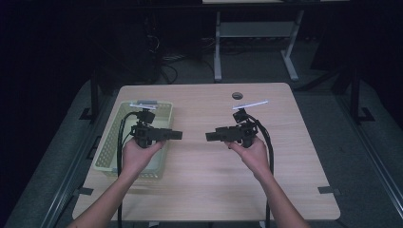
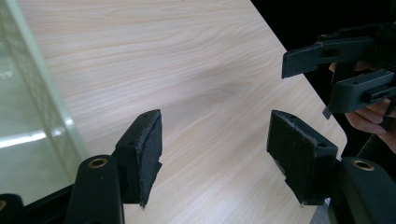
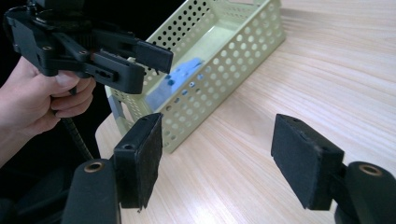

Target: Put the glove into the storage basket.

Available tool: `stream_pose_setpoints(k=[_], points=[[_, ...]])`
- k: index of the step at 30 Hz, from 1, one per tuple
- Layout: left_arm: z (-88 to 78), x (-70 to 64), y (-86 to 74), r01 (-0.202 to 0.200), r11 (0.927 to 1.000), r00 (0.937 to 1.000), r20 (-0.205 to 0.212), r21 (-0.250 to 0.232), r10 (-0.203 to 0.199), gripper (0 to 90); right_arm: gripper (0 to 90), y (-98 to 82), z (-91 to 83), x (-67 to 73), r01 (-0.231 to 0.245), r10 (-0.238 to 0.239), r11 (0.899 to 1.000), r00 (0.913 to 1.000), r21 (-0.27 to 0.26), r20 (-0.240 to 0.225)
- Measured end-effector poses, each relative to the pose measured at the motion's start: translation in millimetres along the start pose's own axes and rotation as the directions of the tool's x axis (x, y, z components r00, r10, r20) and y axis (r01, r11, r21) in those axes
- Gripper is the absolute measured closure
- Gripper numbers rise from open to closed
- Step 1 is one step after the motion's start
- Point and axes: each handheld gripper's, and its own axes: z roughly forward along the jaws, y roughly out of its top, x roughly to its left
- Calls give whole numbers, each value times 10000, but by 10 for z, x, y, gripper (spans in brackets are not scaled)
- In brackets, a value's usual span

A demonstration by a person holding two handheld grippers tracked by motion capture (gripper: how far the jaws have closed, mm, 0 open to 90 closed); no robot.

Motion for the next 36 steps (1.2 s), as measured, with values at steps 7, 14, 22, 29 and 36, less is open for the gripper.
stream_pose_setpoints(k=[7,14,22,29,36], points=[[88,-70,7,-57,10000,9999,137,-74,58,353,322,-88,-117,-97,-234,236,9996,9996,-148,158],[180,-153,11,-176,9998,9993,319,-75,178,353,320,-160,-214,-158,-266,272,9992,9994,-284,196],[290,-238,10,-209,9998,9988,445,1,209,349,306,-278,-347,-259,-642,652,9971,9976,-406,251],[390,-302,5,-339,9994,9976,609,43,336,346,303,-375,-445,-355,-781,798,9952,9964,-581,277],[451,-362,-4,-406,9992,9968,697,28,403,346,298,-470,-557,-419,-1083,1103,9922,9935,-624,290]])
